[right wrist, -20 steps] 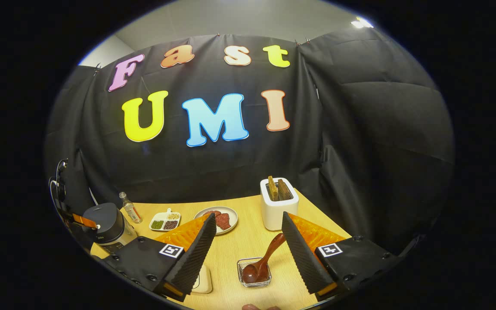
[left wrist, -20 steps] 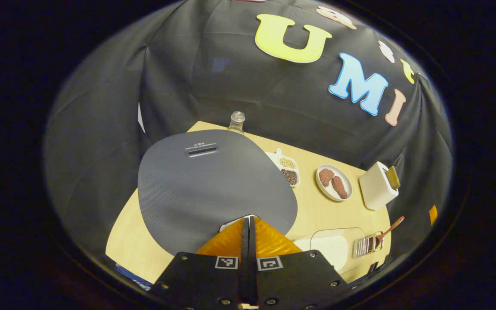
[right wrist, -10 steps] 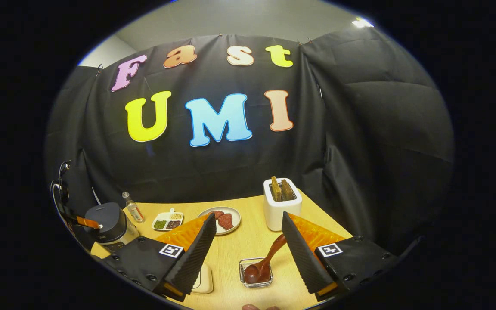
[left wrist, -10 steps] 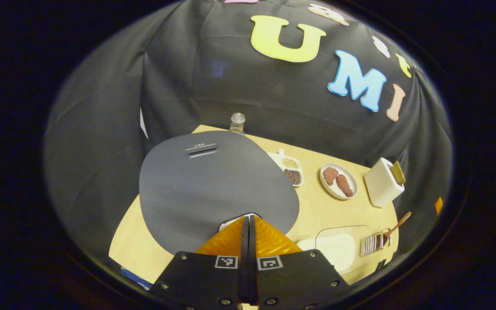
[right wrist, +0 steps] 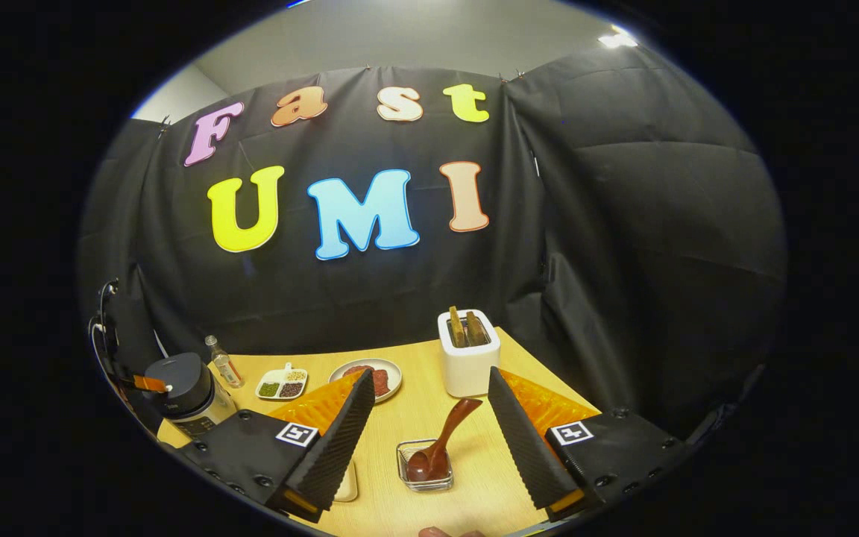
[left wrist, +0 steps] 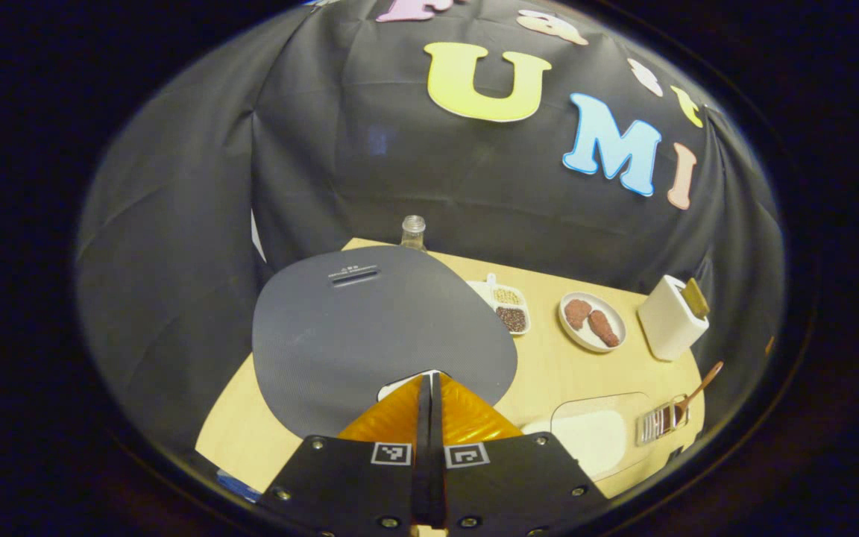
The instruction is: Close the left gripper, press the button to open the rice cooker; take a wooden spoon from the chopstick holder with the right hand, scoop a spoonful of rice and pour it into the rice cooker, then put the wooden spoon back into the chopstick holder.
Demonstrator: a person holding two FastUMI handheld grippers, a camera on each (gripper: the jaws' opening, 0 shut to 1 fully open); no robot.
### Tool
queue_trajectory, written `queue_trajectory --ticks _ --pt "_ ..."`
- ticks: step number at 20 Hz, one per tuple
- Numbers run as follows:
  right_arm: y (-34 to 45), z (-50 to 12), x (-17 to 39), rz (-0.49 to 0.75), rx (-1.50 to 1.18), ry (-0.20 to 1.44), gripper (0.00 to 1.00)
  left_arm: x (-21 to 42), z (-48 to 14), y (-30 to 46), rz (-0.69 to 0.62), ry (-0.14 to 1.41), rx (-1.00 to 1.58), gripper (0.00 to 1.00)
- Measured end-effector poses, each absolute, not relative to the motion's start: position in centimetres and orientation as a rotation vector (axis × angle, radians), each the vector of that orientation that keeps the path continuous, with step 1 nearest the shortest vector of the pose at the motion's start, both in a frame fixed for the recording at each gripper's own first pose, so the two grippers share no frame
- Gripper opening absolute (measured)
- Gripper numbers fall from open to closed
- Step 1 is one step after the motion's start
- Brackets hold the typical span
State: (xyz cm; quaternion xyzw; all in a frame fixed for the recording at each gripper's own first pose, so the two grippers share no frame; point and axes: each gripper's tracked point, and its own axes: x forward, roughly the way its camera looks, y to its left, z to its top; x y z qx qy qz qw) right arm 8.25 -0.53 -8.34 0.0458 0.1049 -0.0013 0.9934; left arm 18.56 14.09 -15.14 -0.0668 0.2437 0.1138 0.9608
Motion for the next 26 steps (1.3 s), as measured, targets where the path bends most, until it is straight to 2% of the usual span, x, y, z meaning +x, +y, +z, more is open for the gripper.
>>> queue_trajectory --ticks 3,7,10,11,13,14,15,20,21,22,26 --pt "-0.9 -8.7 7.2 -0.012 0.091 0.218 0.97 18.8 -10.5 14.5 0.272 0.333 -0.094 0.02" --pt "-0.9 -9.0 5.8 -0.010 0.074 0.229 0.97 15.8 -3.2 15.0 0.297 0.125 -0.080 0.02" --pt "-1.3 -9.4 5.0 -0.020 0.046 0.235 0.98 12.5 -1.2 14.4 0.277 0.055 -0.077 0.01" --pt "-1.3 -9.6 4.6 -0.023 0.047 0.242 0.93 11.4 -0.8 14.2 0.273 0.037 -0.070 0.01" --pt "-1.1 -10.0 4.2 -0.022 0.060 0.262 0.93 9.3 -0.5 13.8 0.268 0.011 -0.061 0.00" --pt "-0.9 -10.2 4.0 -0.022 0.066 0.270 0.98 7.9 -0.7 13.7 0.268 0.008 -0.051 0.01" --pt "-0.7 -10.4 3.7 -0.019 0.069 0.278 0.98 6.8 -0.7 13.6 0.260 0.002 -0.041 0.02" --pt "0.8 -10.5 3.5 0.002 0.068 0.304 0.98 1.6 -2.6 13.4 0.259 0.015 -0.023 0.95" --pt "0.9 -10.4 3.7 0.007 0.072 0.310 0.93 0.7 -3.2 13.4 0.260 0.029 -0.010 0.95" --pt "1.1 -10.4 4.0 0.011 0.078 0.316 0.97 0.0 -3.8 13.4 0.264 0.039 0.003 0.95" --pt "1.1 -10.3 6.6 0.017 0.085 0.343 0.98 -0.4 -5.4 12.9 0.257 0.079 0.011 0.96"
